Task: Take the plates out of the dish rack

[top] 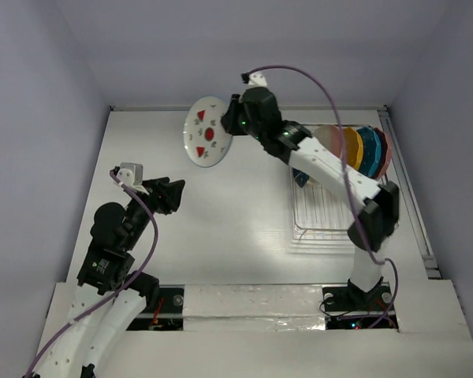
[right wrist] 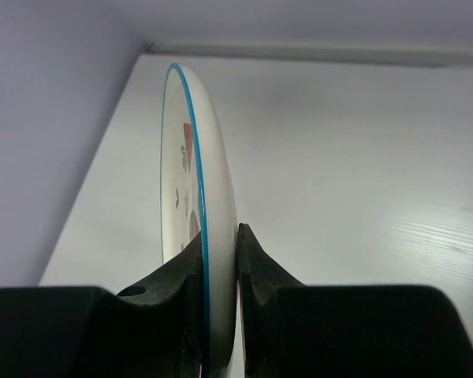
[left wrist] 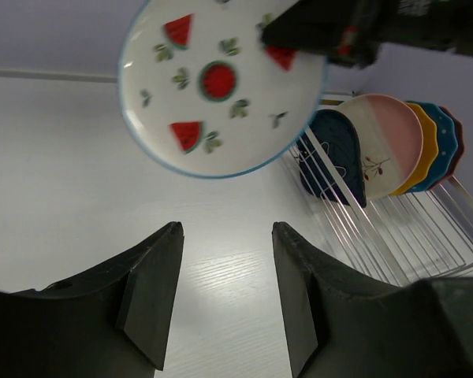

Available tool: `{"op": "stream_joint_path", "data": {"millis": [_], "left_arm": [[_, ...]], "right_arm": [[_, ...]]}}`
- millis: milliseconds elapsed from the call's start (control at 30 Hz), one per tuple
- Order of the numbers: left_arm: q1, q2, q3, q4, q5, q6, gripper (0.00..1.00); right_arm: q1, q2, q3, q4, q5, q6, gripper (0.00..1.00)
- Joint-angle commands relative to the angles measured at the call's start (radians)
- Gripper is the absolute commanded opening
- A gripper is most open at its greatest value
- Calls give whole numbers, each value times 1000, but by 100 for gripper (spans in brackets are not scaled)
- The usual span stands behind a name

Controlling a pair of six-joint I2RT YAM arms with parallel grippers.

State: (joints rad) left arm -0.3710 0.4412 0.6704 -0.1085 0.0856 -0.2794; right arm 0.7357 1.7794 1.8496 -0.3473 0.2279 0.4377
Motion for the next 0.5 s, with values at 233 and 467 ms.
{"op": "stream_joint_path", "data": {"millis": [233,467], "left_arm": [[4,-22,54,18,-47,-15,45],[4,-30,52,16,-44,-17,45]], "right_arm": [[73,441,408,327,-200,343,0],[73,701,597,370,-220,524,0]]}}
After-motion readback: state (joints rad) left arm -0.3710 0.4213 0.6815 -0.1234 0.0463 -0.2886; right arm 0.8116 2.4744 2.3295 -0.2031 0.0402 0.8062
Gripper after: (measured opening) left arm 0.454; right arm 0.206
